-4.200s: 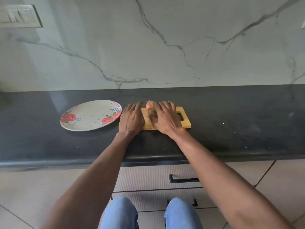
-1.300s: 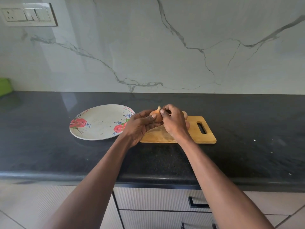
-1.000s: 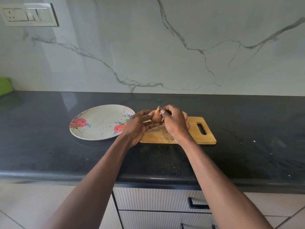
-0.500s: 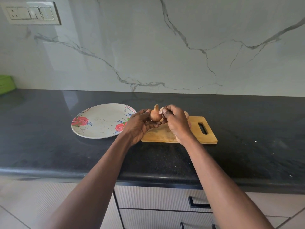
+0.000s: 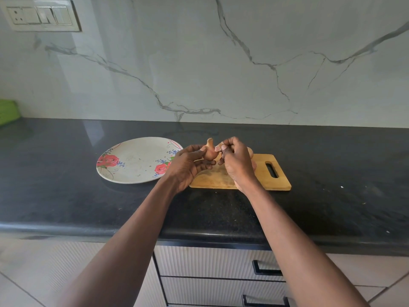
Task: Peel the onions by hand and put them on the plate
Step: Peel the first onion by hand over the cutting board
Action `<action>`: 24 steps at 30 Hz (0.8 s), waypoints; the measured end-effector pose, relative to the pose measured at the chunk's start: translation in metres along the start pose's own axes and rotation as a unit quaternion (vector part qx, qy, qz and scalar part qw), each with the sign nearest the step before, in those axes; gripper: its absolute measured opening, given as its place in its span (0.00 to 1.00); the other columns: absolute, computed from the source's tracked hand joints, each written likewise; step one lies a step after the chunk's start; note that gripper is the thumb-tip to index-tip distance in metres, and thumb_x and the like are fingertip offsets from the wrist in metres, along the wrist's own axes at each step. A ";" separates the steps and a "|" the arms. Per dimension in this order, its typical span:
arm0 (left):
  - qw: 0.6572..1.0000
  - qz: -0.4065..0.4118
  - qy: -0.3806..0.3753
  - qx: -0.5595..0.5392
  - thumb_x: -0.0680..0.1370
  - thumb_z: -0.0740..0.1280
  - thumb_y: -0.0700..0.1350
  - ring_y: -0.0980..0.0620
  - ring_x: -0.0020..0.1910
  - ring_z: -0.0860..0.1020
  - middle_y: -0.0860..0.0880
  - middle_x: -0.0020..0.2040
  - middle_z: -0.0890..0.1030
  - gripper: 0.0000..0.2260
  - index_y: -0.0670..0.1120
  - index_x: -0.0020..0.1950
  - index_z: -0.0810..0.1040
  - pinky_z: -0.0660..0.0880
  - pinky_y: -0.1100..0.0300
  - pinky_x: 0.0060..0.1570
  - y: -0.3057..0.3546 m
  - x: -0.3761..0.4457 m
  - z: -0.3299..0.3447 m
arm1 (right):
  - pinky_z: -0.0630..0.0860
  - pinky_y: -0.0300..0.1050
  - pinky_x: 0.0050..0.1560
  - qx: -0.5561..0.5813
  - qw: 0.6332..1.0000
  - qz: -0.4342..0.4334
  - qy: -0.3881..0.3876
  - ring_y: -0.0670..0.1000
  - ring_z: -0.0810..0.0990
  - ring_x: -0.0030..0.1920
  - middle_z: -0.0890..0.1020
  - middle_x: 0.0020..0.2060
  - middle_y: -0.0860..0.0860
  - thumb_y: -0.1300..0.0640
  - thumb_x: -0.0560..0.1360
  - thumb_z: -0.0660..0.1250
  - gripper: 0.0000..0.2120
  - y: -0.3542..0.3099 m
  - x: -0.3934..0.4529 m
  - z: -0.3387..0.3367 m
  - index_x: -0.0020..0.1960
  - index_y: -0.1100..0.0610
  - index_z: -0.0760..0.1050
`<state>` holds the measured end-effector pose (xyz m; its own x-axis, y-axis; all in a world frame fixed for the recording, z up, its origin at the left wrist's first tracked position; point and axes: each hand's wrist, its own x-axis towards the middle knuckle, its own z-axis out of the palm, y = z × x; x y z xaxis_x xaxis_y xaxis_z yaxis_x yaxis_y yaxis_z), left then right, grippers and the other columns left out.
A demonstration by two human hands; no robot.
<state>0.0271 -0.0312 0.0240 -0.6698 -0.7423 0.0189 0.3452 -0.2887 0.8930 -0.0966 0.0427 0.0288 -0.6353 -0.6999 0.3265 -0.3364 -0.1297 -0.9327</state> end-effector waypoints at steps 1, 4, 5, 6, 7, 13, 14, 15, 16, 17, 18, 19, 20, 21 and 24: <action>1.000 0.000 0.001 0.003 0.83 0.61 0.35 0.44 0.39 0.82 0.35 0.49 0.82 0.06 0.37 0.58 0.75 0.81 0.58 0.35 0.000 0.000 0.000 | 0.74 0.36 0.36 0.001 1.000 -0.001 0.002 0.42 0.77 0.35 0.83 0.43 0.49 0.63 0.83 0.60 0.05 -0.001 -0.001 -0.001 0.50 0.59 0.74; 1.000 0.000 0.006 0.002 0.84 0.59 0.36 0.46 0.37 0.81 0.37 0.47 0.81 0.07 0.37 0.58 0.75 0.79 0.59 0.33 0.001 0.001 -0.001 | 0.70 0.30 0.29 0.008 1.000 -0.007 0.014 0.42 0.76 0.32 0.82 0.42 0.48 0.63 0.83 0.59 0.05 -0.002 -0.003 -0.003 0.51 0.61 0.73; 1.000 0.000 0.004 -0.001 0.84 0.58 0.37 0.47 0.36 0.80 0.37 0.47 0.81 0.08 0.37 0.58 0.75 0.78 0.59 0.33 0.001 0.001 -0.001 | 0.69 0.29 0.28 0.005 1.000 -0.009 0.018 0.42 0.76 0.32 0.82 0.42 0.48 0.63 0.83 0.59 0.05 -0.002 -0.003 -0.003 0.51 0.61 0.73; 1.000 0.000 0.002 -0.003 0.84 0.57 0.37 0.48 0.35 0.79 0.37 0.47 0.81 0.08 0.38 0.58 0.75 0.77 0.59 0.33 0.001 0.001 -0.002 | 0.70 0.30 0.28 0.003 1.000 -0.010 0.021 0.41 0.76 0.31 0.82 0.42 0.48 0.63 0.83 0.59 0.05 -0.001 -0.003 -0.004 0.51 0.61 0.73; 1.000 0.001 0.000 -0.004 0.84 0.57 0.38 0.48 0.35 0.78 0.37 0.48 0.80 0.09 0.38 0.58 0.76 0.76 0.59 0.33 0.001 0.001 -0.003 | 0.71 0.31 0.30 0.005 1.000 -0.008 0.024 0.41 0.76 0.31 0.82 0.43 0.48 0.62 0.83 0.59 0.05 0.000 -0.002 -0.005 0.51 0.59 0.73; 1.000 0.011 0.007 0.007 0.84 0.57 0.39 0.48 0.35 0.77 0.37 0.47 0.80 0.10 0.39 0.56 0.77 0.74 0.59 0.33 0.002 -0.001 -0.004 | 0.78 0.41 0.35 0.001 0.999 -0.012 0.030 0.46 0.80 0.35 0.83 0.44 0.50 0.61 0.81 0.63 0.04 0.004 -0.003 -0.010 0.48 0.54 0.74; 1.000 0.015 0.008 0.014 0.84 0.57 0.39 0.48 0.35 0.77 0.38 0.46 0.81 0.09 0.39 0.56 0.77 0.74 0.59 0.33 0.002 -0.002 -0.004 | 0.76 0.38 0.34 -0.002 1.000 -0.016 0.020 0.45 0.78 0.34 0.82 0.44 0.51 0.61 0.81 0.63 0.04 0.004 -0.006 -0.011 0.49 0.55 0.74; 0.999 0.020 0.011 0.024 0.84 0.57 0.39 0.48 0.34 0.77 0.38 0.45 0.81 0.09 0.38 0.56 0.77 0.74 0.59 0.32 0.001 -0.002 -0.004 | 0.75 0.38 0.33 -0.001 1.000 -0.019 0.011 0.45 0.77 0.34 0.82 0.44 0.53 0.62 0.80 0.64 0.03 0.003 -0.008 -0.011 0.49 0.55 0.74; 0.999 0.025 0.017 0.035 0.84 0.57 0.39 0.48 0.34 0.77 0.38 0.44 0.81 0.10 0.38 0.56 0.77 0.74 0.59 0.31 0.001 -0.002 -0.004 | 0.76 0.40 0.34 0.004 1.000 -0.020 0.003 0.46 0.77 0.35 0.82 0.44 0.54 0.63 0.80 0.65 0.05 0.003 -0.010 -0.010 0.49 0.54 0.73; 0.998 0.031 0.025 0.045 0.84 0.57 0.39 0.48 0.34 0.77 0.39 0.43 0.81 0.10 0.38 0.56 0.76 0.74 0.59 0.30 0.000 -0.003 -0.004 | 0.76 0.44 0.35 0.010 1.000 -0.019 -0.002 0.48 0.79 0.36 0.83 0.45 0.54 0.63 0.78 0.66 0.06 0.004 -0.012 -0.010 0.49 0.53 0.73; 0.997 0.037 0.033 0.054 0.84 0.57 0.38 0.48 0.33 0.77 0.39 0.43 0.81 0.09 0.38 0.57 0.76 0.74 0.59 0.29 -0.001 -0.004 -0.003 | 0.77 0.47 0.36 0.007 1.000 -0.021 -0.006 0.50 0.80 0.38 0.83 0.44 0.54 0.63 0.77 0.67 0.06 0.005 -0.014 -0.010 0.47 0.53 0.74; 0.996 0.044 0.041 0.062 0.84 0.57 0.38 0.48 0.33 0.77 0.39 0.42 0.81 0.09 0.38 0.57 0.76 0.74 0.59 0.28 -0.001 -0.005 -0.003 | 0.75 0.50 0.37 -0.005 1.000 -0.026 -0.011 0.53 0.82 0.40 0.84 0.42 0.54 0.62 0.75 0.67 0.05 0.005 -0.017 -0.011 0.45 0.52 0.75; 0.995 0.051 0.048 0.071 0.84 0.58 0.38 0.48 0.32 0.77 0.39 0.42 0.80 0.08 0.38 0.57 0.76 0.73 0.59 0.28 -0.002 -0.007 -0.002 | 0.73 0.50 0.36 -0.022 0.999 -0.032 -0.018 0.54 0.82 0.39 0.84 0.39 0.53 0.60 0.74 0.66 0.05 0.006 -0.020 -0.012 0.41 0.52 0.75; 0.994 0.058 0.054 0.079 0.84 0.58 0.38 0.48 0.32 0.77 0.39 0.42 0.80 0.08 0.37 0.57 0.76 0.73 0.59 0.27 -0.002 -0.008 -0.002 | 0.71 0.50 0.36 -0.038 0.998 -0.038 -0.026 0.53 0.81 0.36 0.83 0.35 0.53 0.58 0.74 0.65 0.05 0.007 -0.023 -0.013 0.39 0.54 0.75; 0.990 0.074 0.069 0.093 0.83 0.58 0.38 0.48 0.31 0.76 0.39 0.40 0.79 0.09 0.37 0.55 0.76 0.73 0.59 0.26 -0.003 -0.012 0.000 | 0.68 0.45 0.35 -0.076 0.993 -0.073 -0.051 0.45 0.72 0.31 0.78 0.30 0.55 0.60 0.75 0.65 0.10 0.007 -0.036 -0.021 0.36 0.62 0.75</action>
<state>0.0345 -0.0211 0.0206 -0.5196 -0.8478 0.1058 0.2974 -0.0634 0.9527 -0.0907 0.0816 0.0134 -0.5010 -0.7496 0.4325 -0.5261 -0.1330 -0.8400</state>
